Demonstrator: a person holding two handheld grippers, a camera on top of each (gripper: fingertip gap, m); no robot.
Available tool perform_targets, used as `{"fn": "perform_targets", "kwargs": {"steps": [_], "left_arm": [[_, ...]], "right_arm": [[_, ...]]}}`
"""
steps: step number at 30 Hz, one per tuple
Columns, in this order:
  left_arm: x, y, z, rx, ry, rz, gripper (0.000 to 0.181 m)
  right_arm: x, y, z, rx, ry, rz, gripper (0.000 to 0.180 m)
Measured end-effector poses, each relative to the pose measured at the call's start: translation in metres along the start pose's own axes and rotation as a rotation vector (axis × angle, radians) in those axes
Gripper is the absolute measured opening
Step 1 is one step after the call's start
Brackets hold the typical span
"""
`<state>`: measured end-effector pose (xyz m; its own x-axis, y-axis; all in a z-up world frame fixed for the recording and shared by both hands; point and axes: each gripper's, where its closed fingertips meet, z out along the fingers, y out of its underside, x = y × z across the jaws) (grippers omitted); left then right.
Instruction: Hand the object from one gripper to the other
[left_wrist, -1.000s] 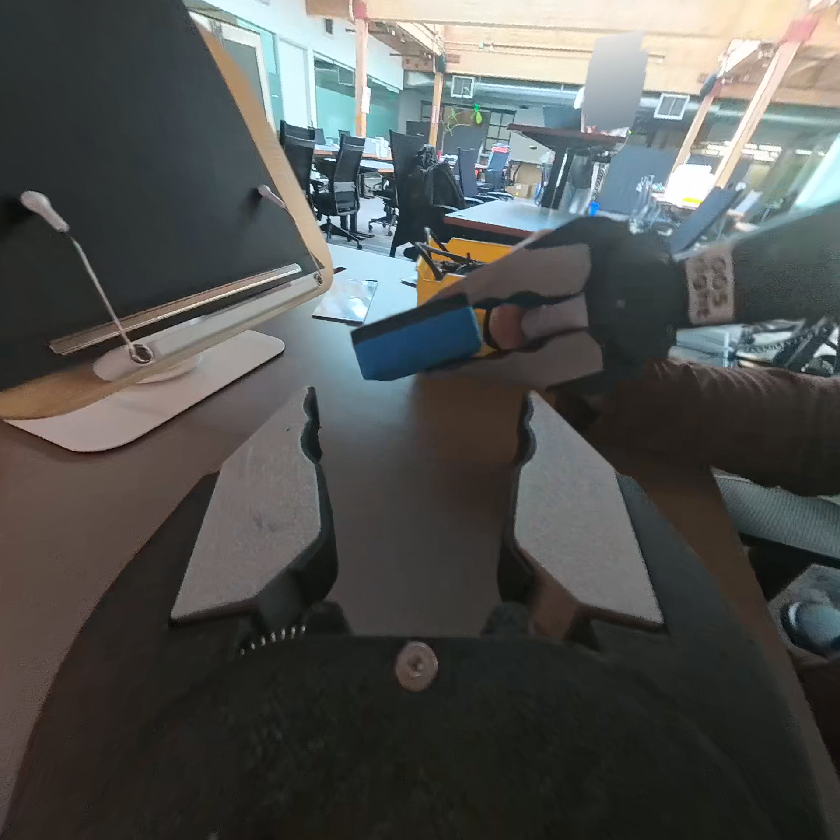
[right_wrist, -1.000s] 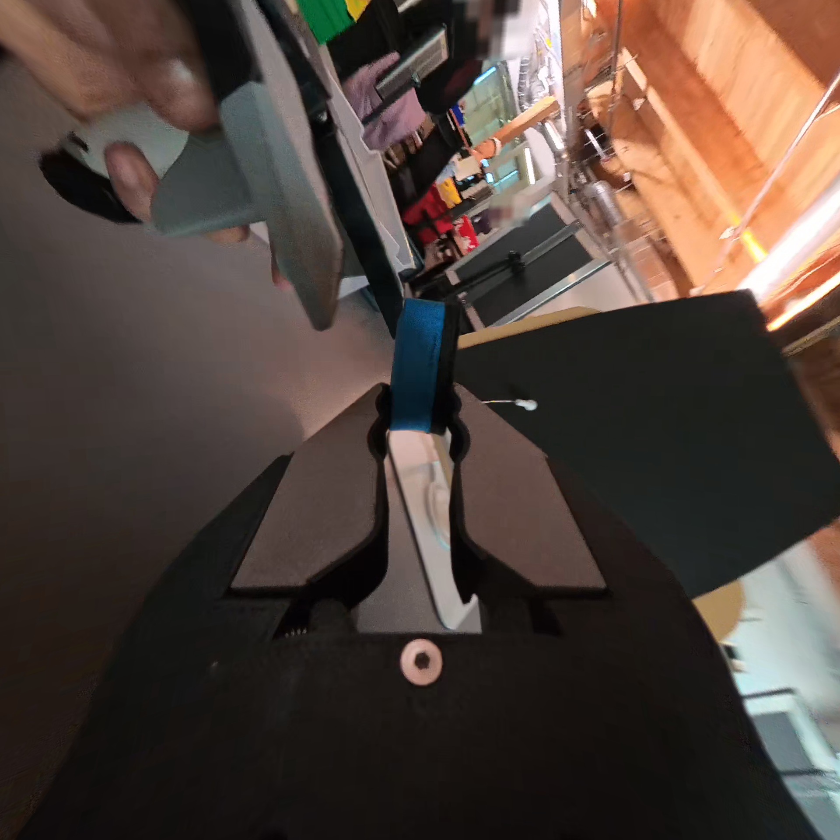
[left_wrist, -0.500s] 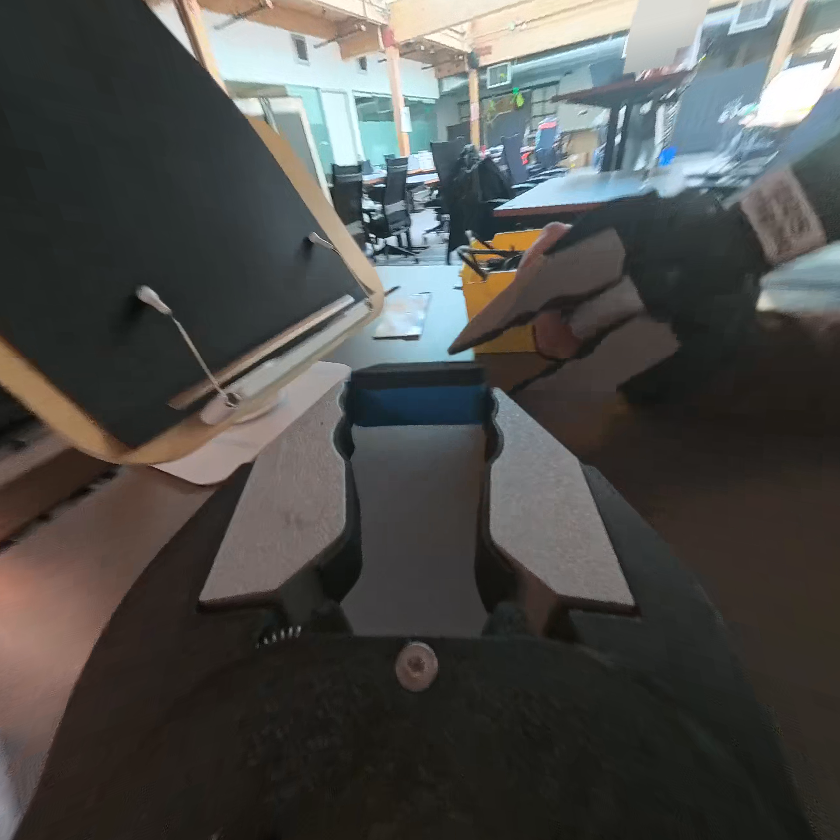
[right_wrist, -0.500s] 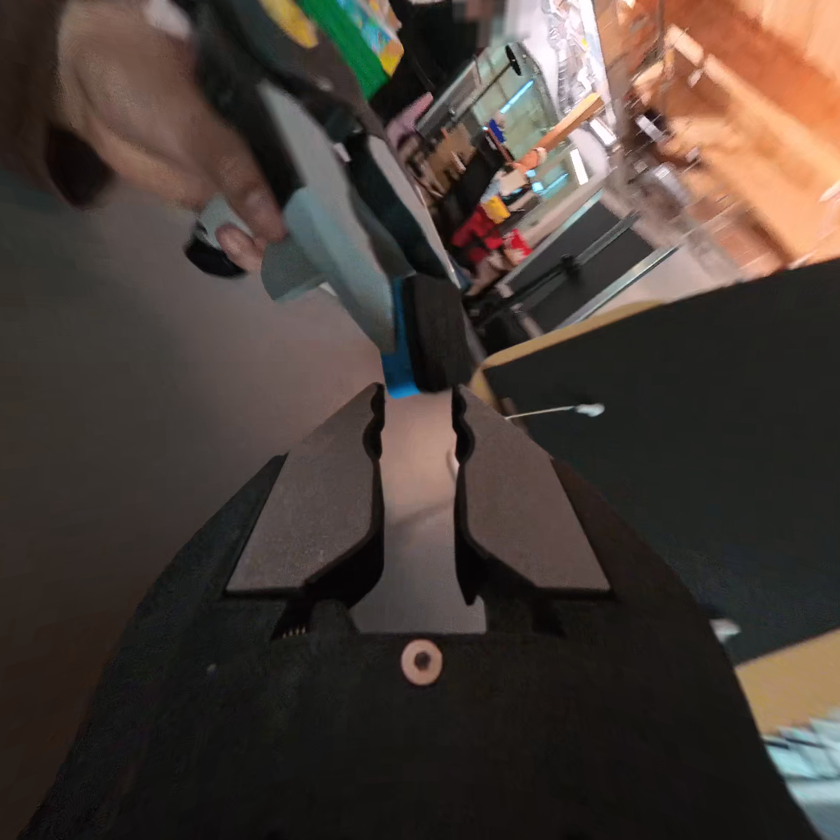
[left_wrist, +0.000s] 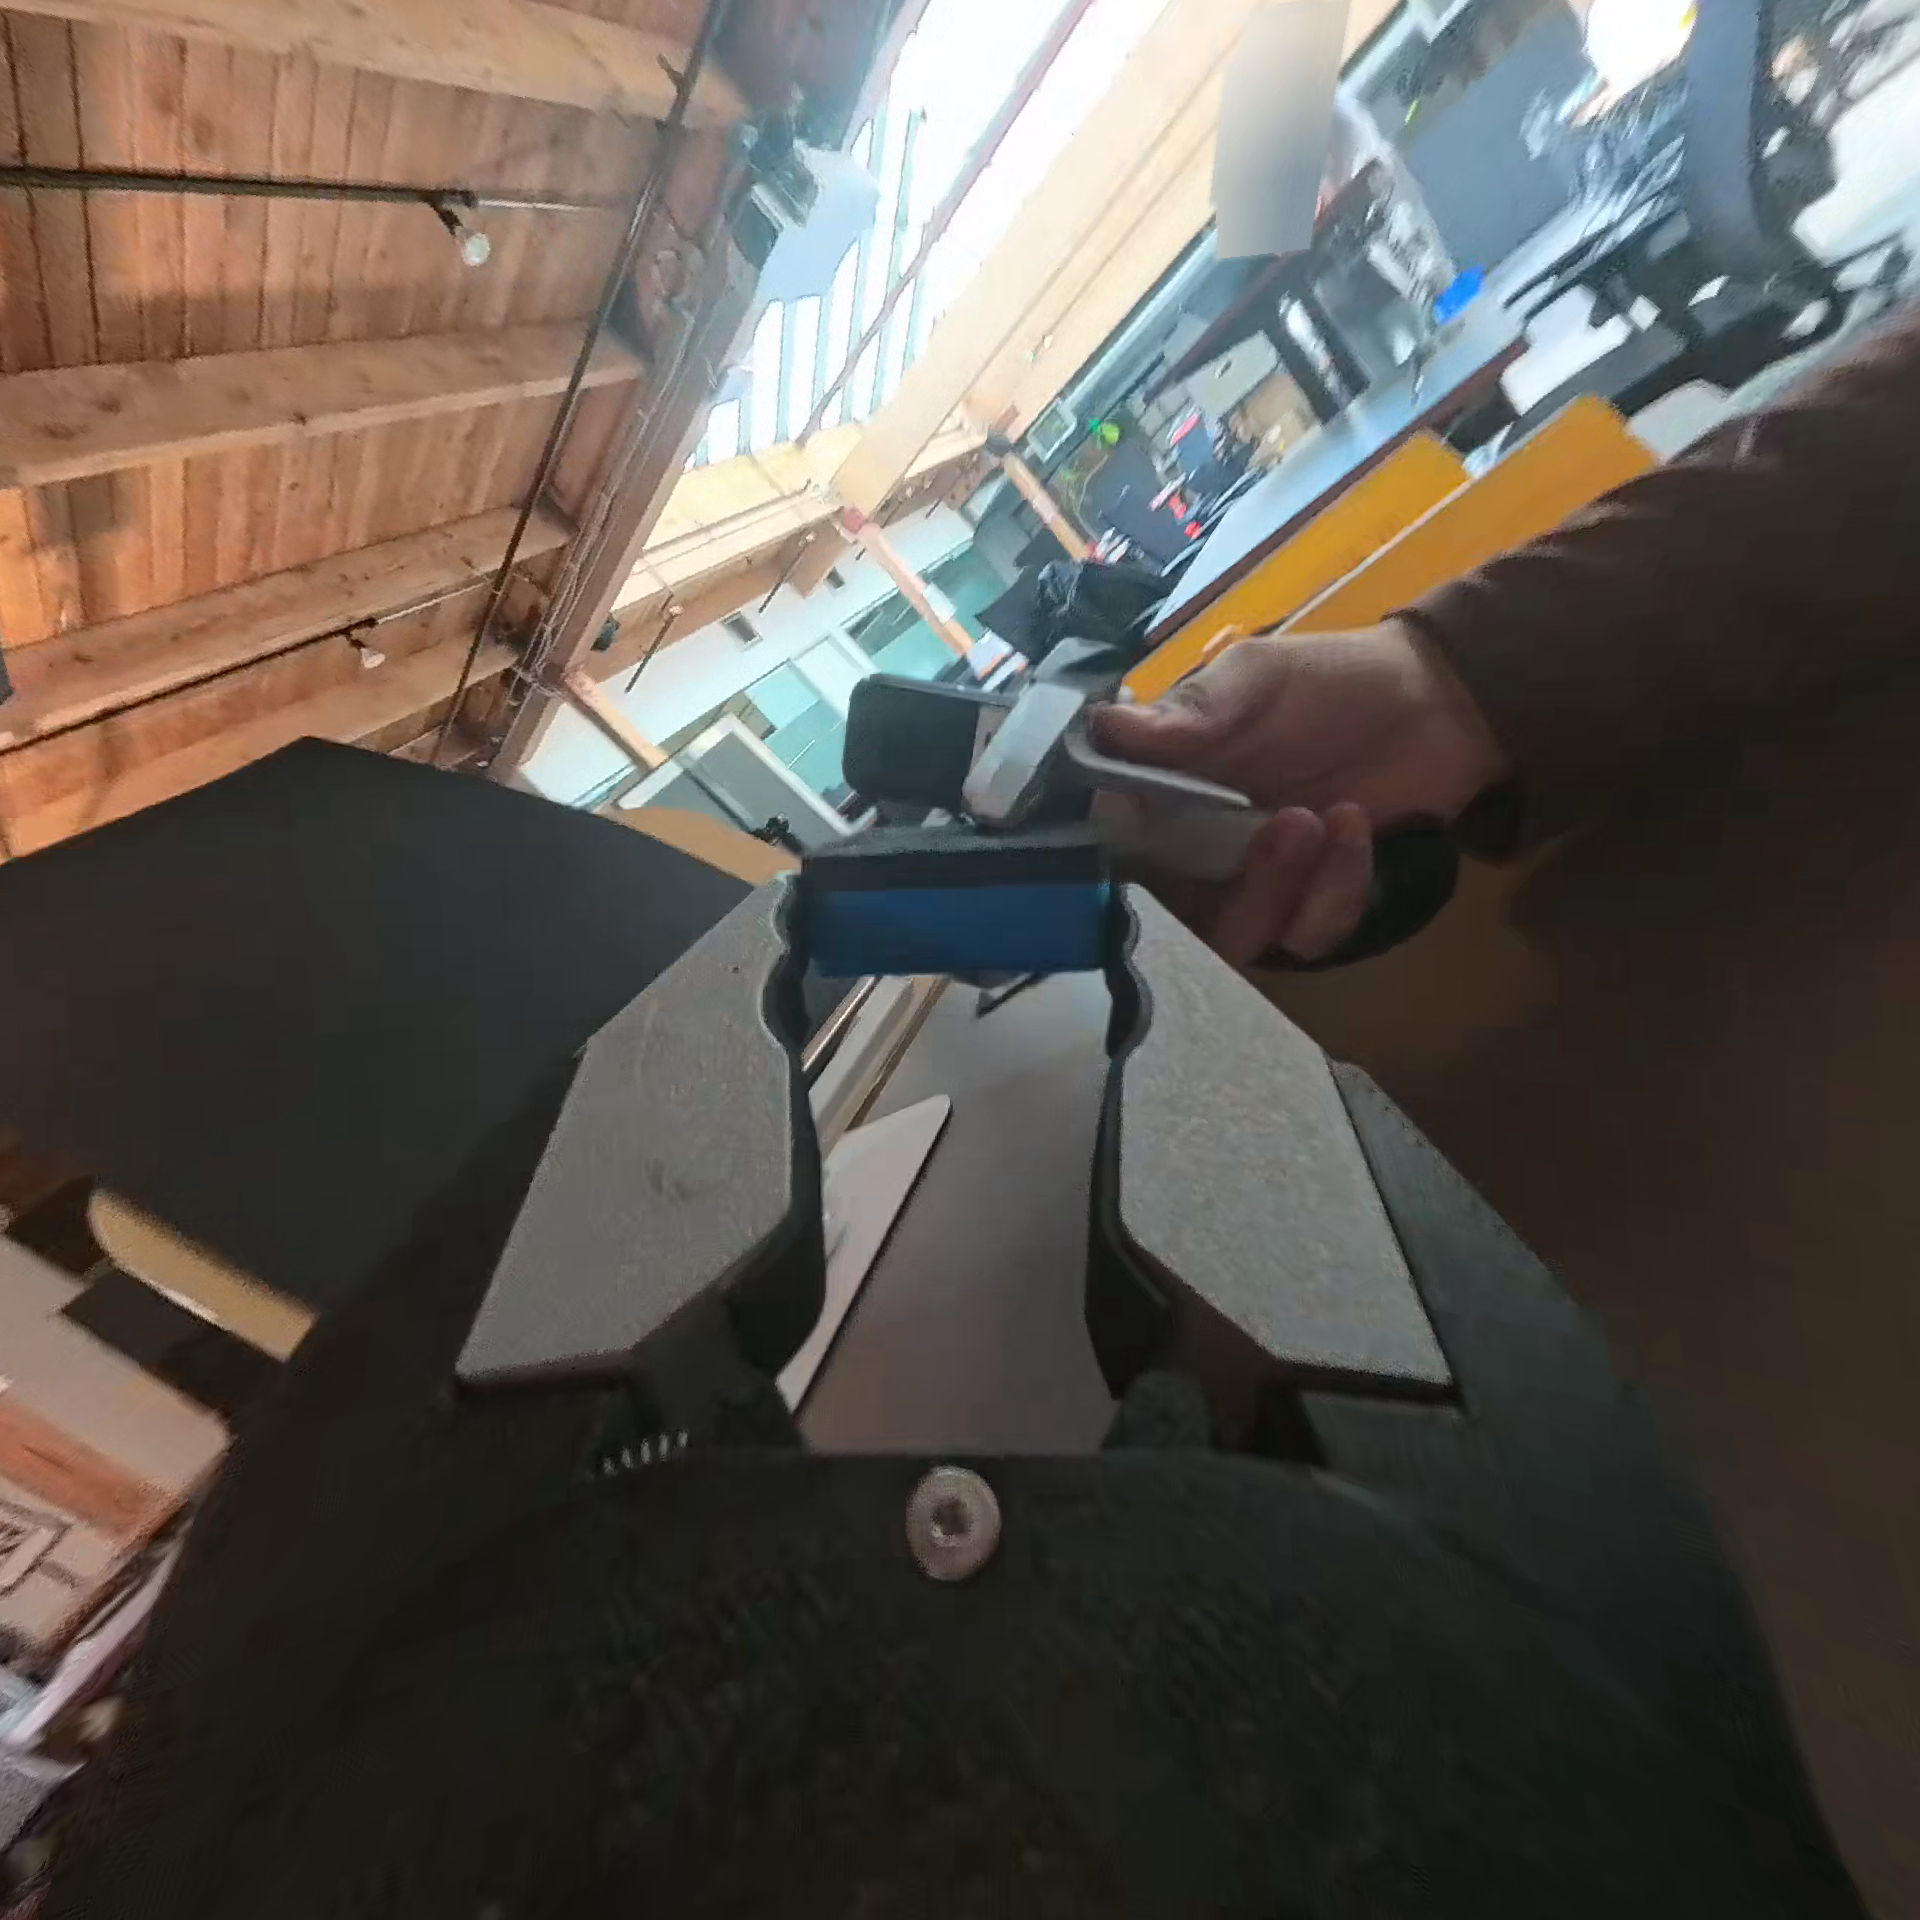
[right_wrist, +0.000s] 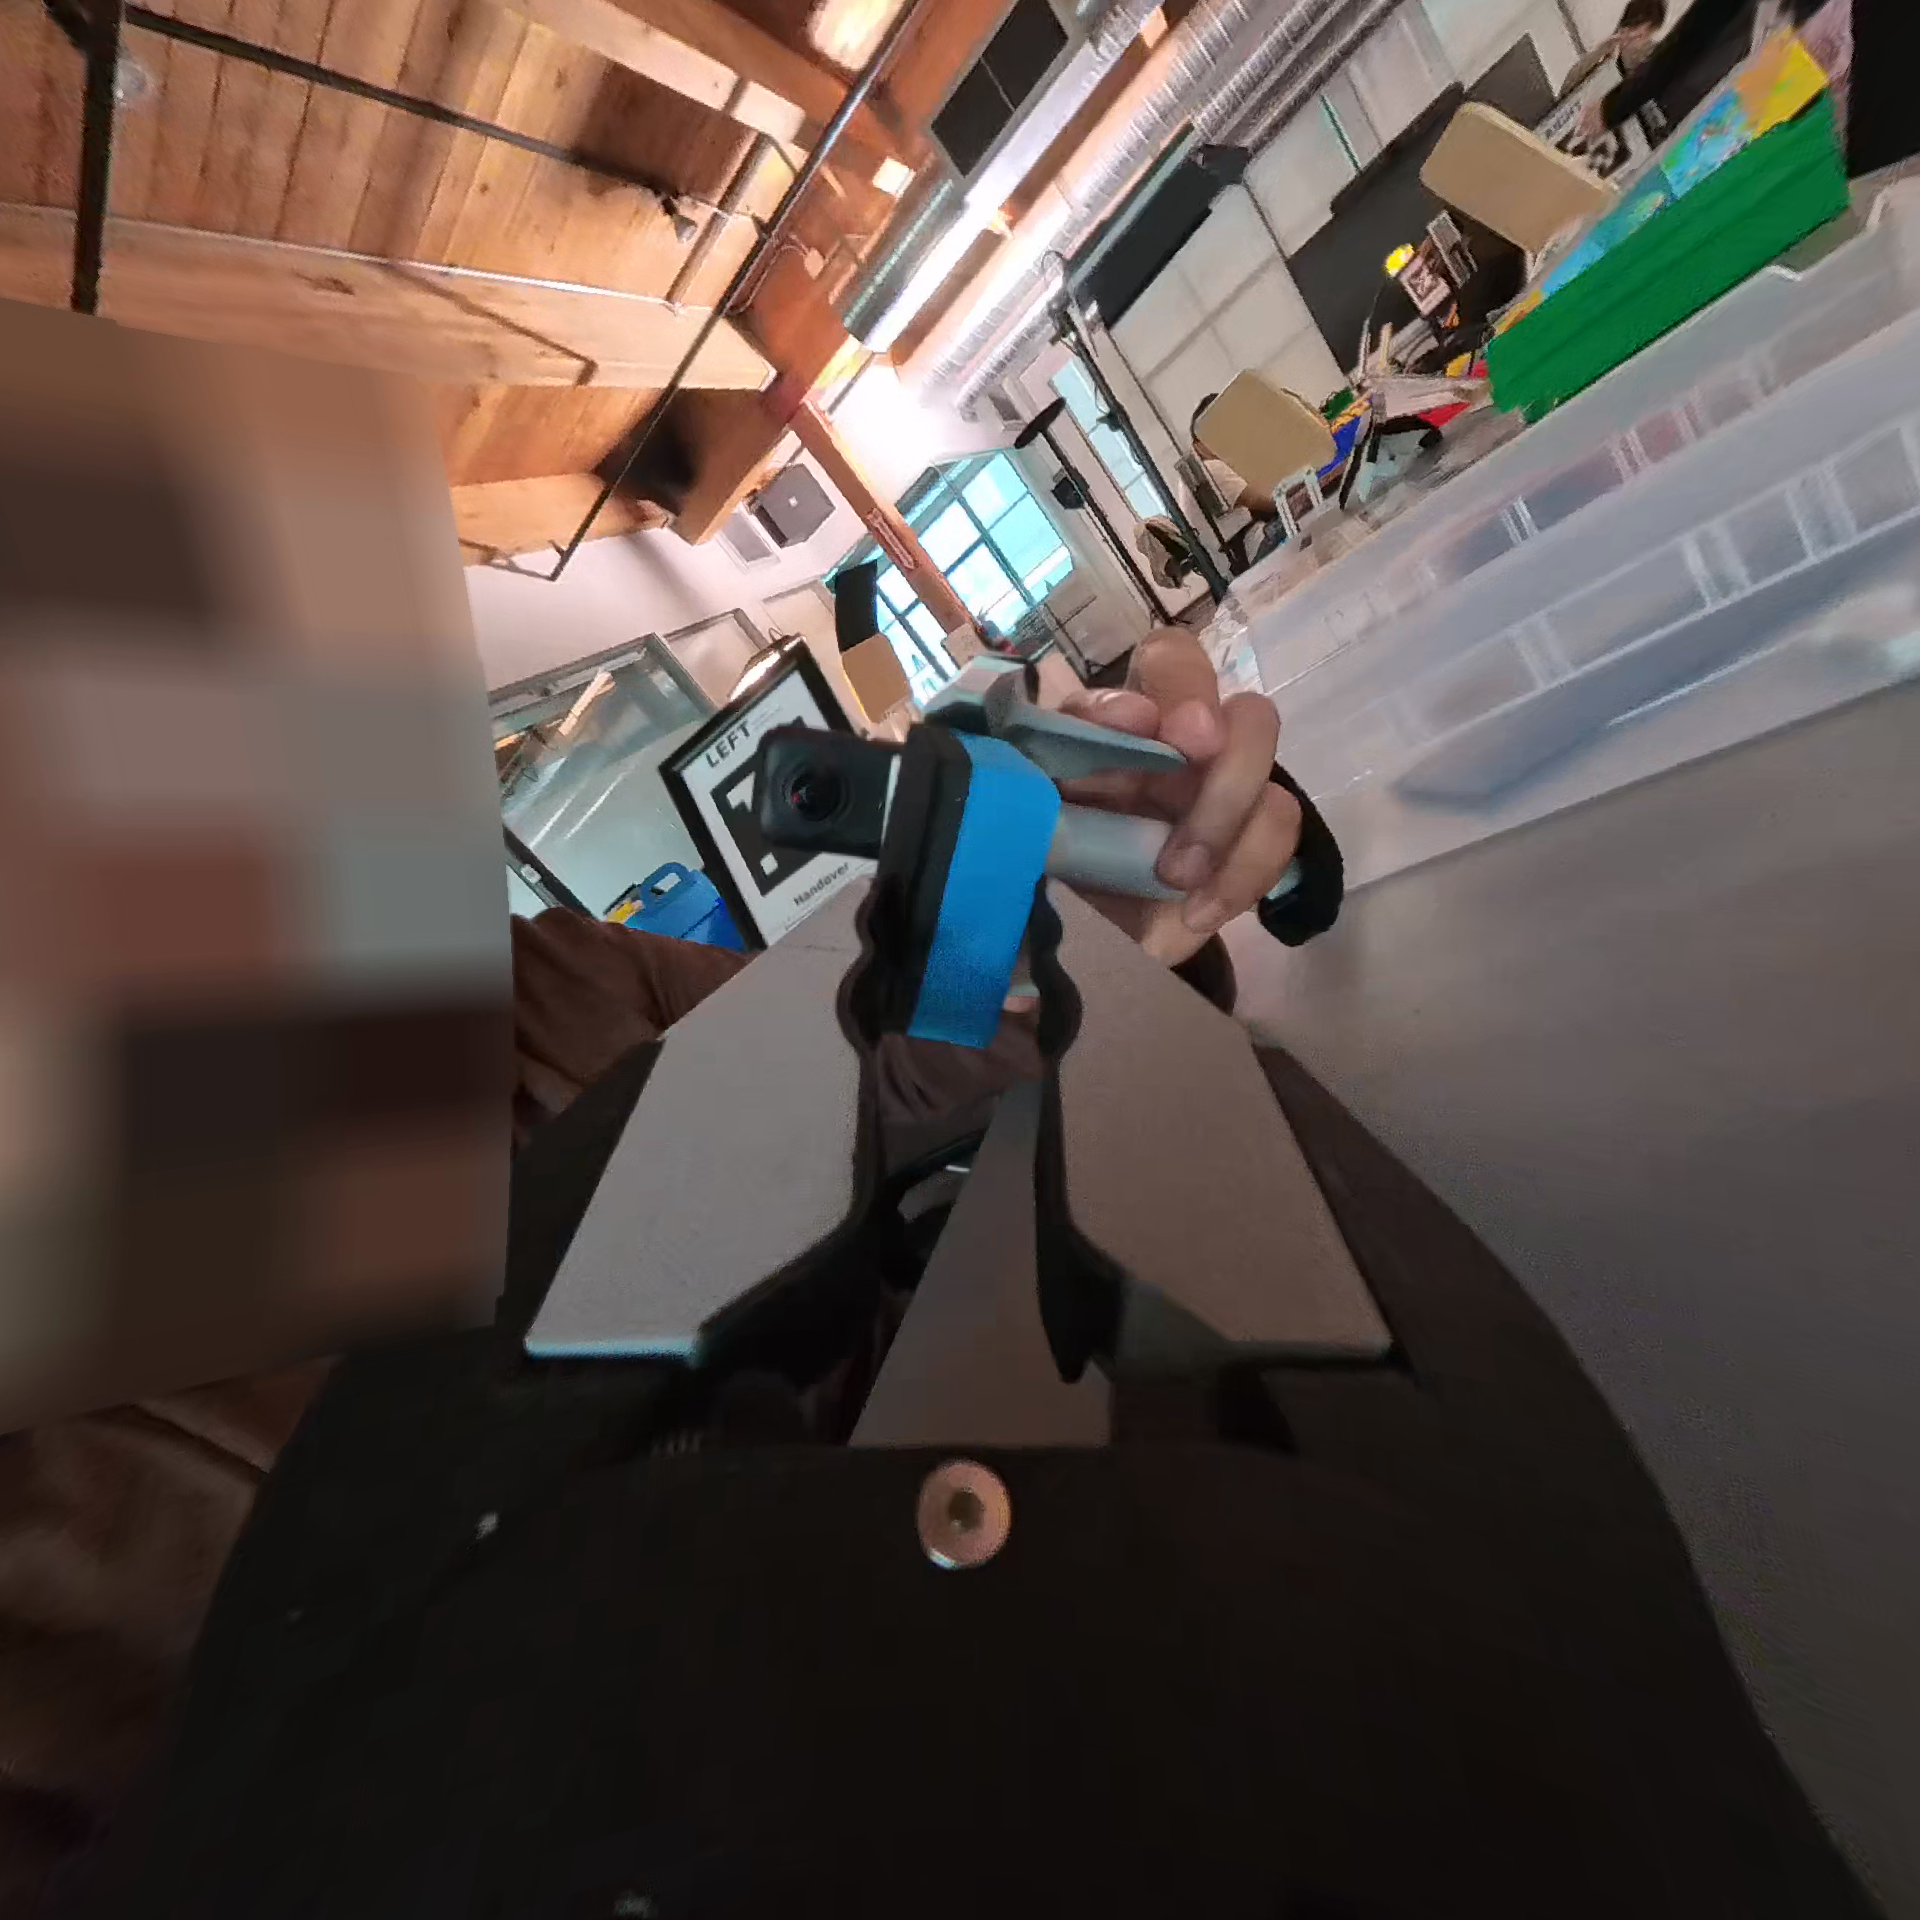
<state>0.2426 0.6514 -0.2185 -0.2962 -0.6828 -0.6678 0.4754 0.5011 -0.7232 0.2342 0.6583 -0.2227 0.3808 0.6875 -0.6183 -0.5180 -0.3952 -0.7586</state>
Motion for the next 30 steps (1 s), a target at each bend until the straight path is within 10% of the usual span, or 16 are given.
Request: {"fn": "perform_targets", "kwargs": {"steps": [11,20,30], "left_arm": [[0.002,0.083,0.004,-0.404,-0.007,-0.4,0.054],[-0.003,0.102,-0.002,-0.496,-0.051,-0.482,0.048],[-0.036,0.131,-0.014,-0.599,-0.321,-0.515,0.016]], "right_arm": [[0.01,-0.056,-0.066,0.14,0.582,-0.33,0.019],[-0.066,-0.123,-0.208,0.258,1.179,-0.483,0.02],[-0.048,-0.033,-0.334,-0.11,1.651,-0.136,0.021]]}}
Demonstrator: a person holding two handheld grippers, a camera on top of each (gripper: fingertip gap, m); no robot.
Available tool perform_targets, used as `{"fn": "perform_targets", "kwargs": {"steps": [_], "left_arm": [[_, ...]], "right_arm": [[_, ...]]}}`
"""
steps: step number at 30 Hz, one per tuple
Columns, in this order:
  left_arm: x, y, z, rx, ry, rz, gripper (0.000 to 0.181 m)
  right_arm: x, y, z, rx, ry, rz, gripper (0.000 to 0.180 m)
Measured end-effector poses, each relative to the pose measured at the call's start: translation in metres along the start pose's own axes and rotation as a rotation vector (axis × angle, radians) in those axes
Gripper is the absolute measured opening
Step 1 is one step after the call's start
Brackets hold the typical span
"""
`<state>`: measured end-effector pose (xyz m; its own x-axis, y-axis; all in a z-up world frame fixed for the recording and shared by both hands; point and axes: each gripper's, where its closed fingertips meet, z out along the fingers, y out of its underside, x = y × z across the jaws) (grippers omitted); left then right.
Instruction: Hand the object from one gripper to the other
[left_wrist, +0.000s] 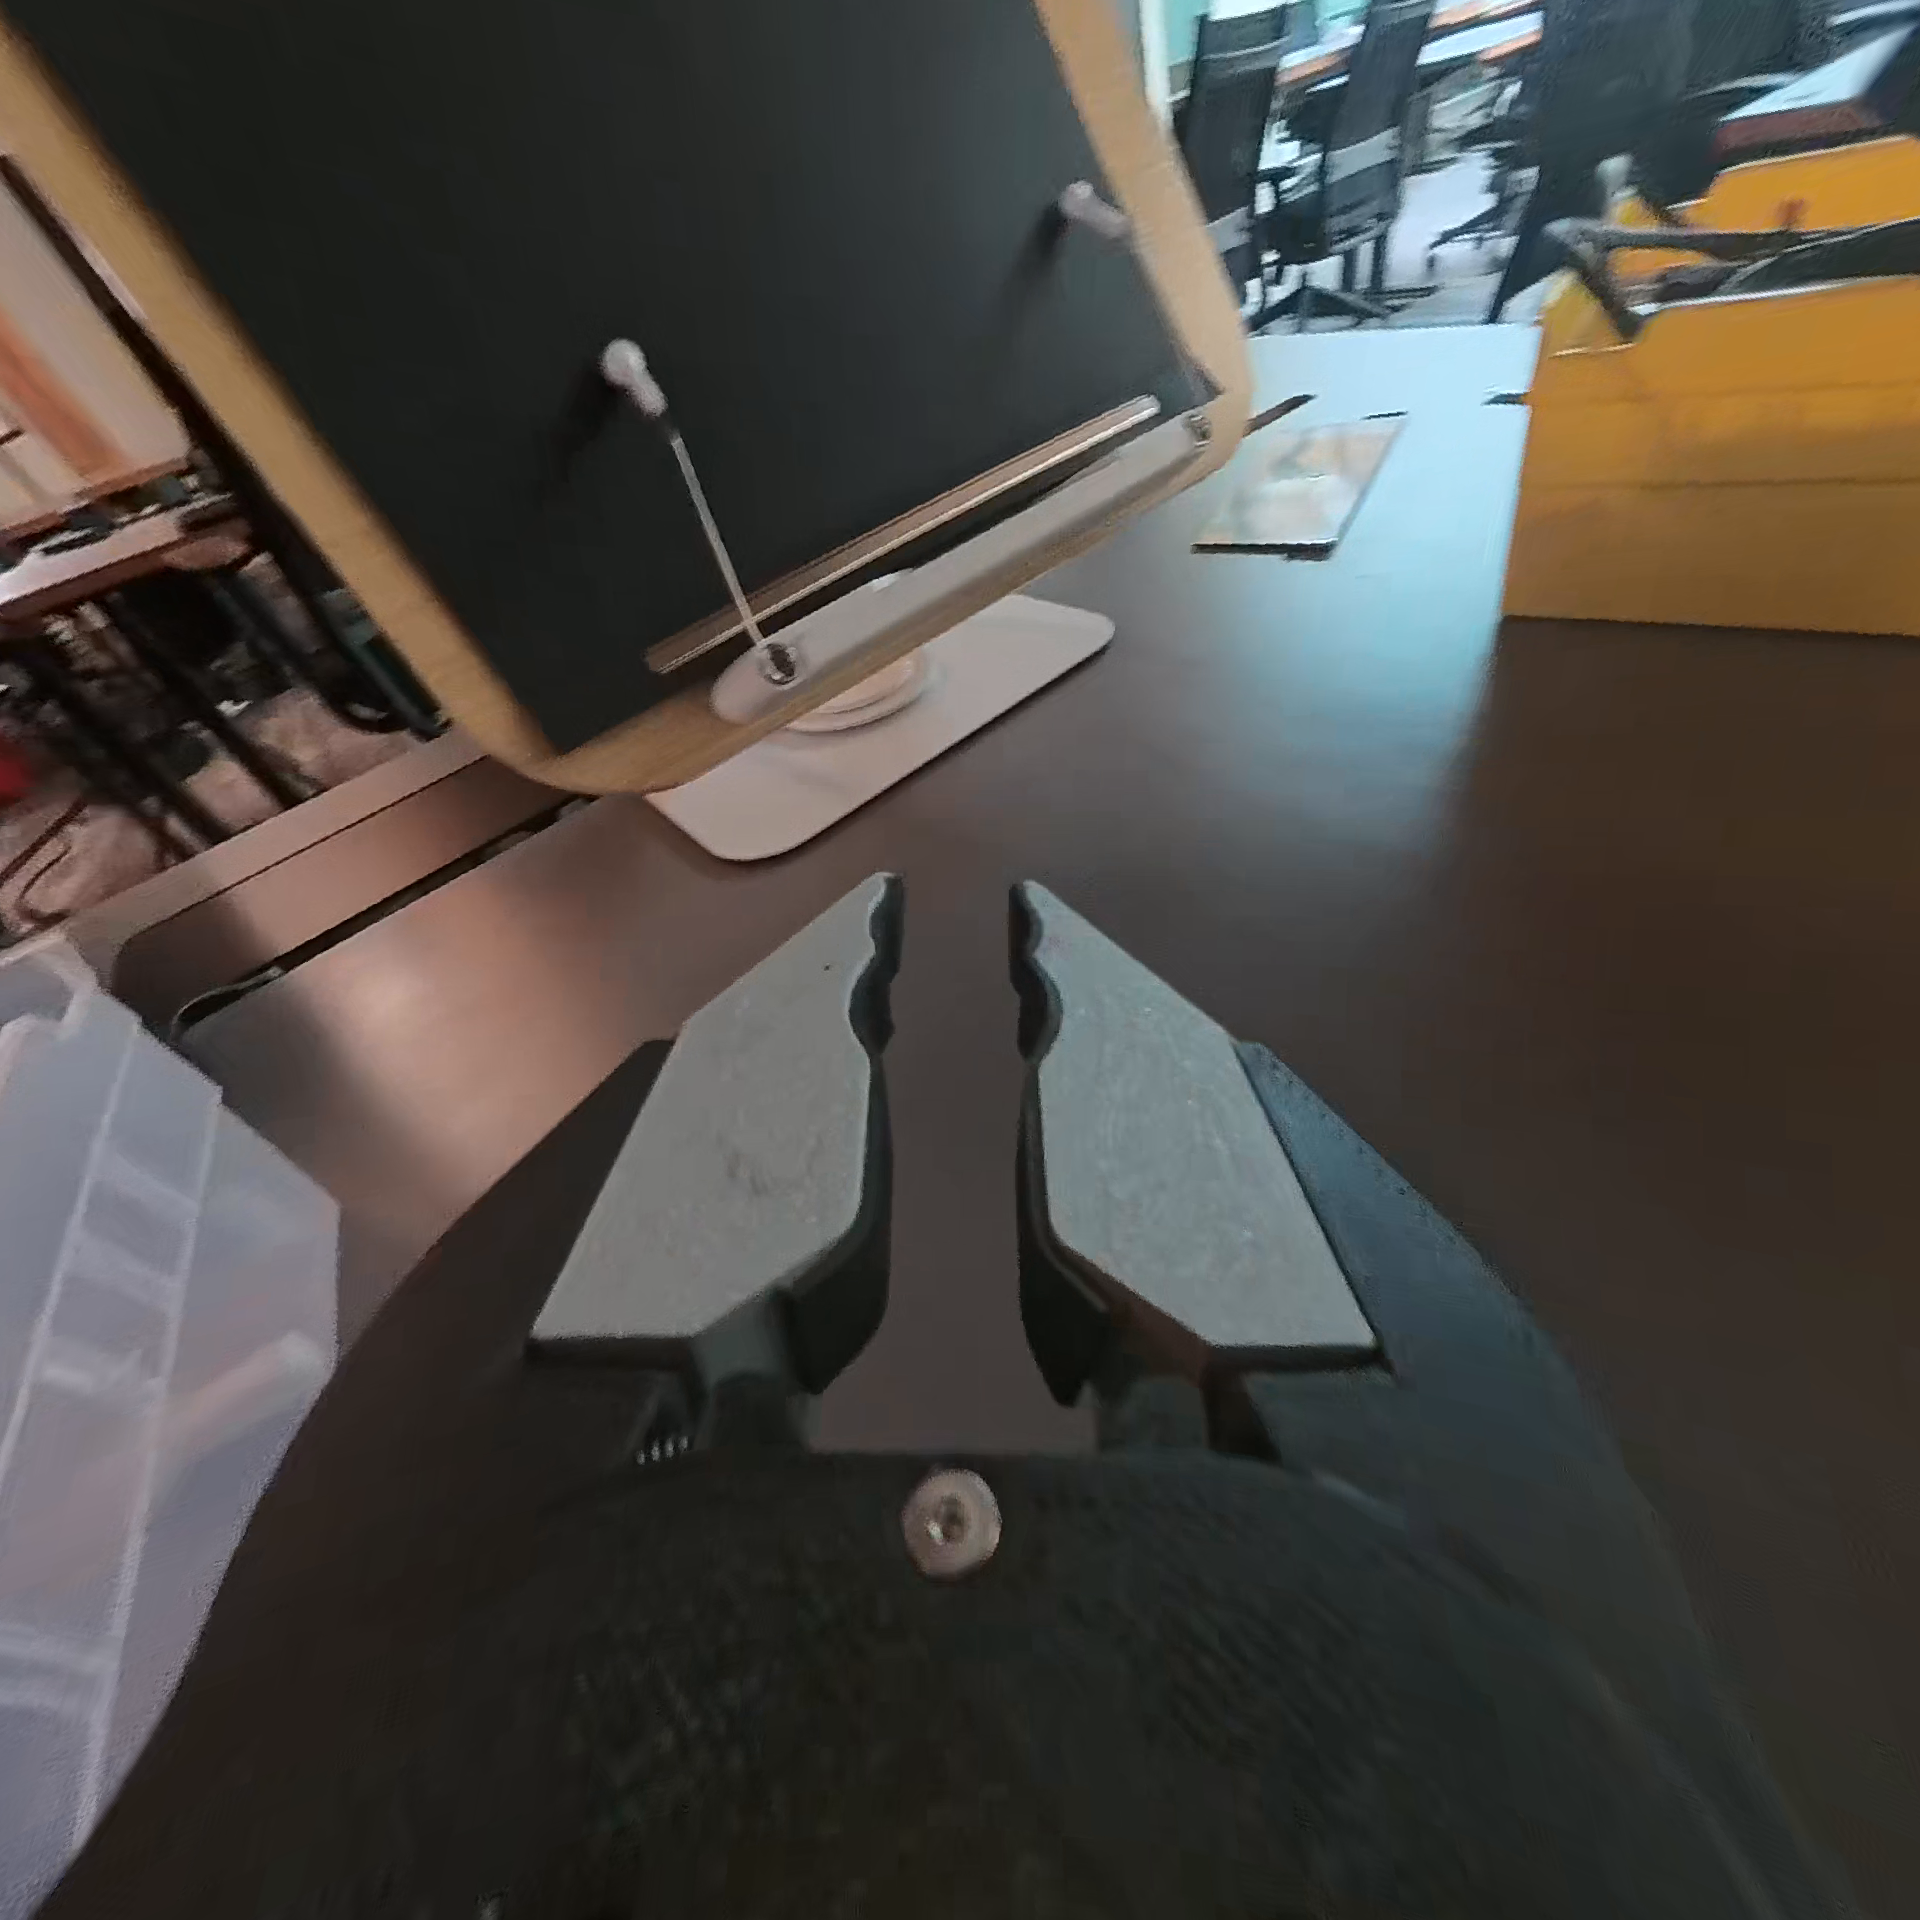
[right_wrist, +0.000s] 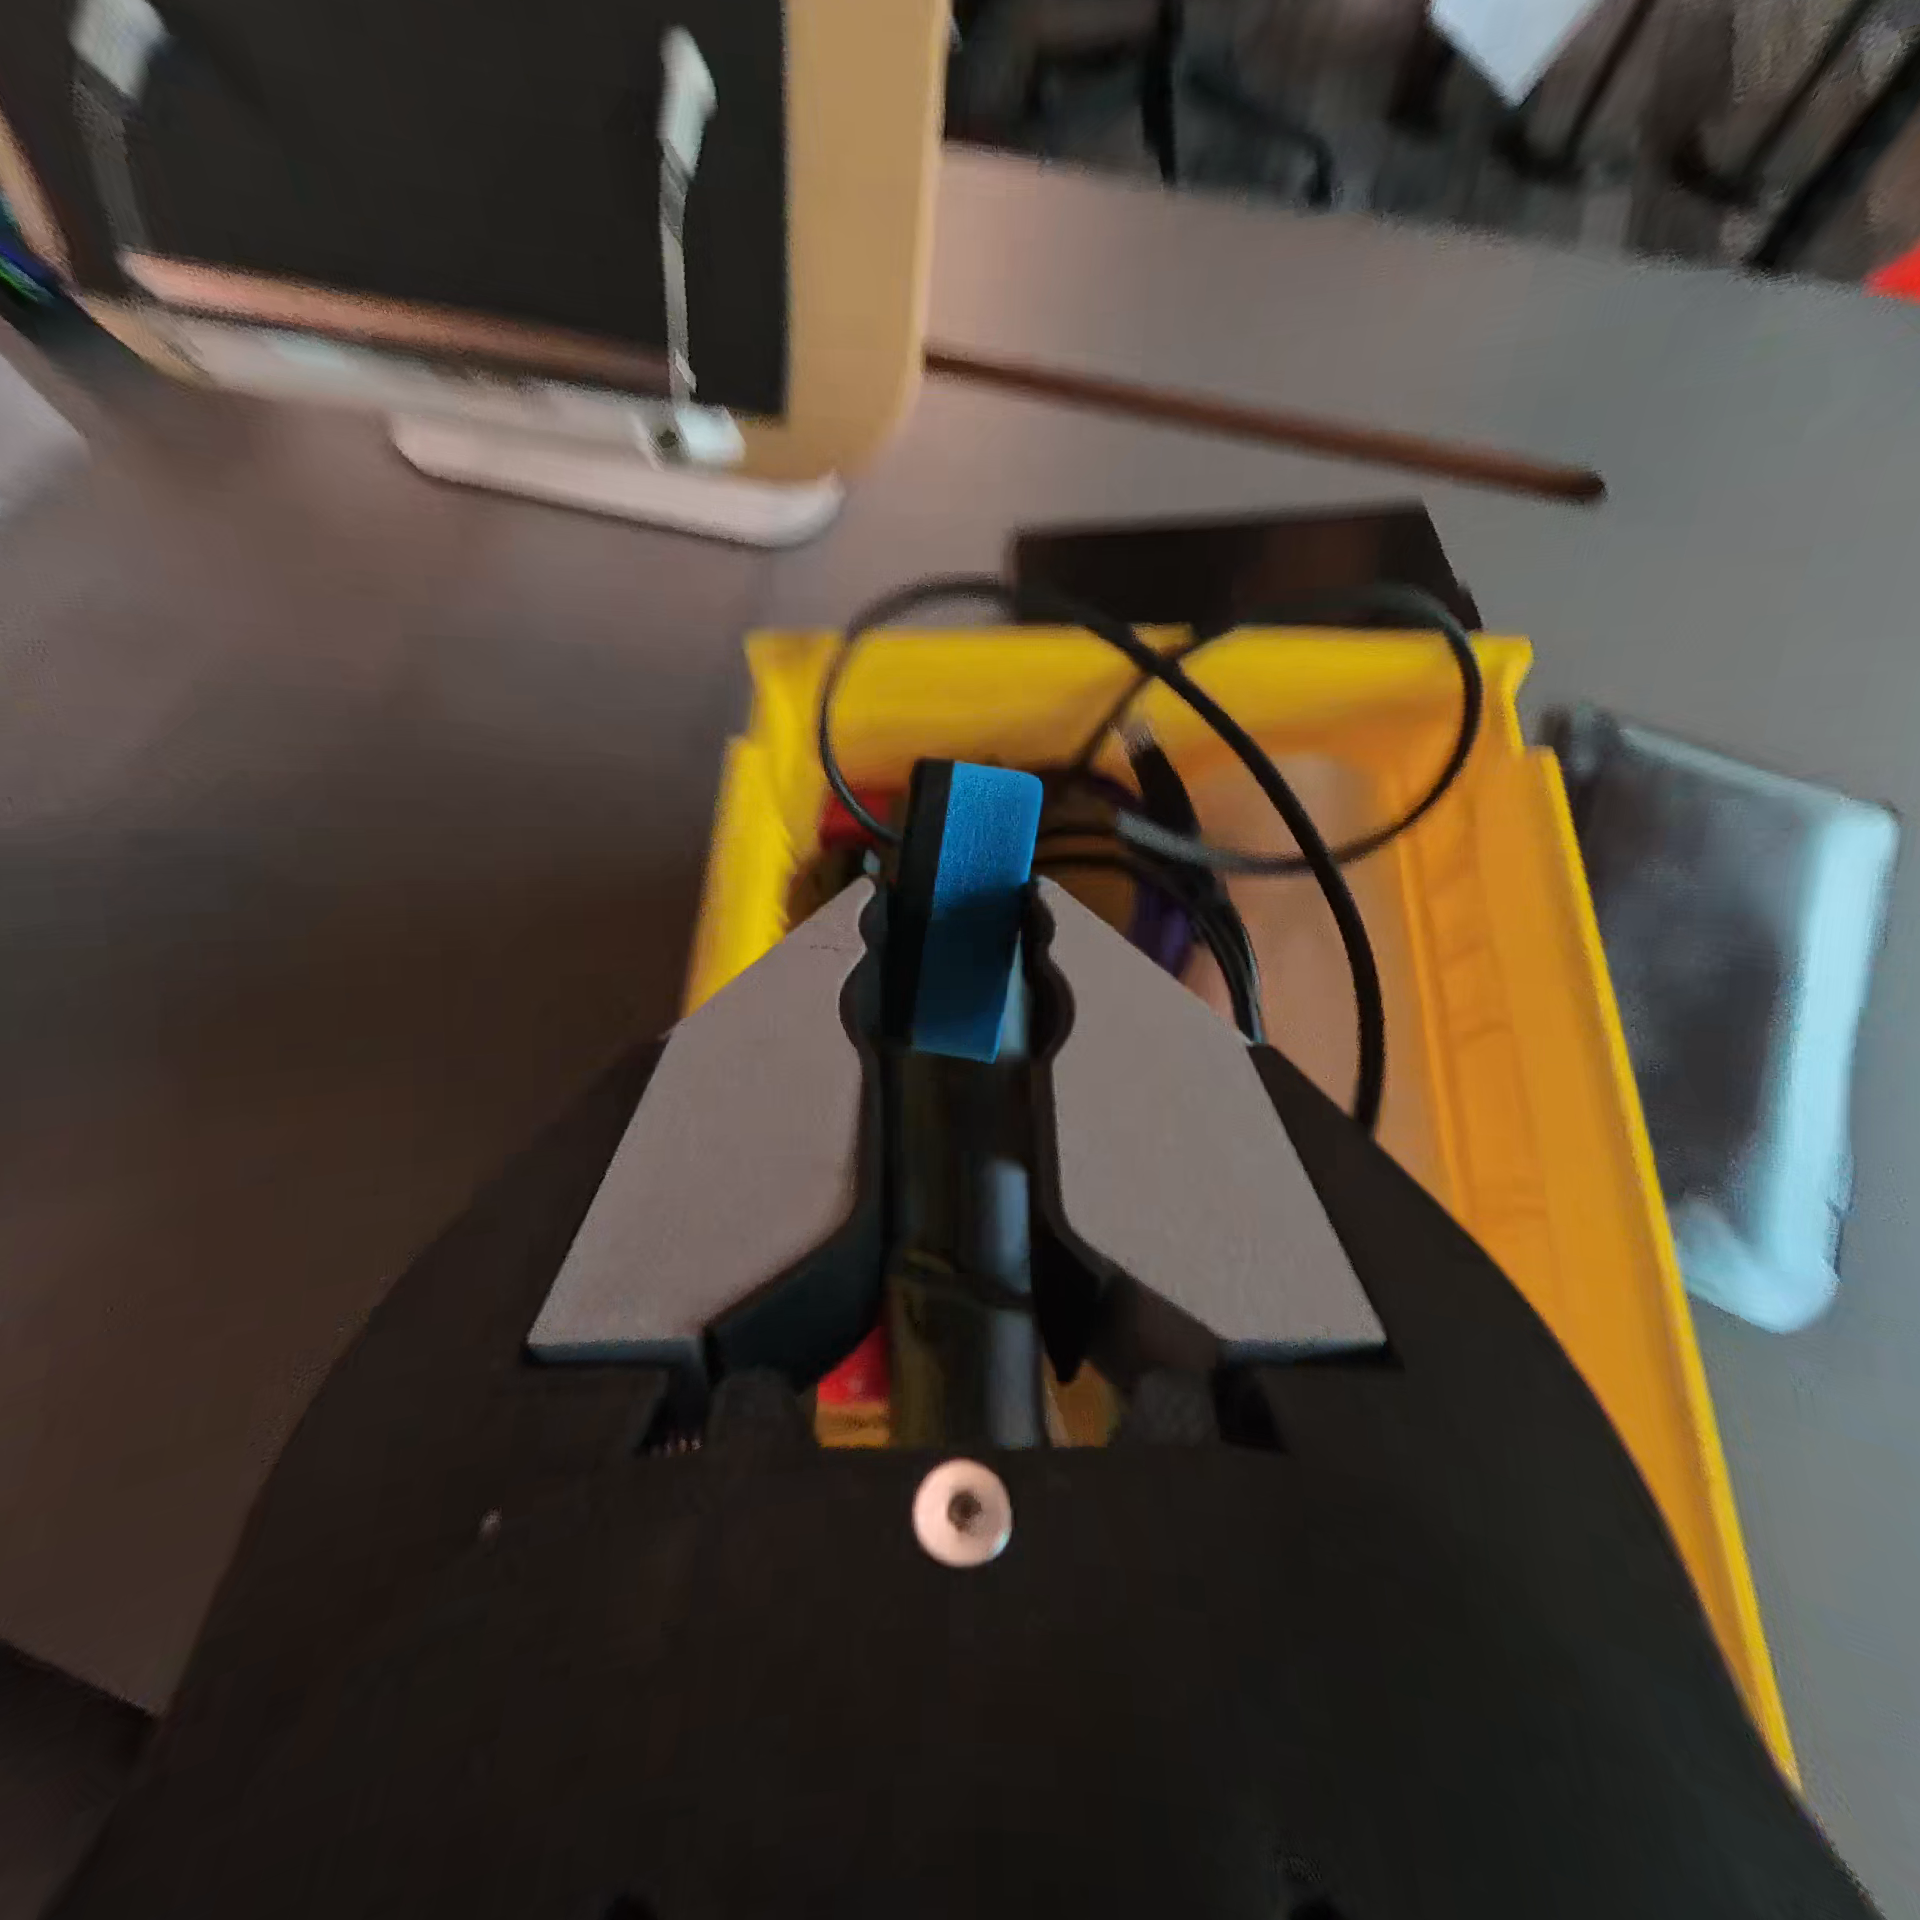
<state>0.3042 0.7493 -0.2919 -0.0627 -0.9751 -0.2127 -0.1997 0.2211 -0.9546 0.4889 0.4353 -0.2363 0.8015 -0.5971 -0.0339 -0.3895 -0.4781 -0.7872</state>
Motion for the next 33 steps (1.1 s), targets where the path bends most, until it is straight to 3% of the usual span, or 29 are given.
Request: {"fn": "perform_targets", "kwargs": {"steps": [4,9,13,19,23,26,30,33], "left_arm": [[-0.017,0.012,0.004,-0.046,-0.079,-0.019,0.004],[-0.026,0.014,0.003,-0.056,-0.102,-0.051,0.003],[-0.028,0.014,0.002,-0.056,-0.109,-0.044,0.004],[-0.028,0.015,0.003,-0.063,-0.112,-0.038,0.006],[-0.029,0.017,0.003,-0.069,-0.112,-0.048,0.008],[-0.03,0.018,0.004,-0.073,-0.1,-0.073,0.011],[-0.028,0.022,0.005,-0.094,-0.068,-0.092,0.021],[-0.027,0.023,0.006,-0.102,-0.049,-0.11,0.028]], "right_arm": [[0.021,0.038,0.014,-0.197,0.142,-0.087,0.02],[0.018,0.036,0.023,-0.239,0.155,-0.135,0.02],[0.02,0.034,0.029,-0.291,0.178,-0.156,0.038],[-0.013,-0.023,0.022,-0.079,0.192,-0.233,0.058],[-0.081,-0.059,0.03,0.106,0.027,-0.25,0.076],[-0.143,-0.063,0.053,0.164,-0.177,-0.227,0.078],[-0.236,-0.055,0.089,0.302,-0.508,-0.205,0.071],[-0.262,-0.037,0.128,0.361,-0.543,-0.225,0.061]]}}
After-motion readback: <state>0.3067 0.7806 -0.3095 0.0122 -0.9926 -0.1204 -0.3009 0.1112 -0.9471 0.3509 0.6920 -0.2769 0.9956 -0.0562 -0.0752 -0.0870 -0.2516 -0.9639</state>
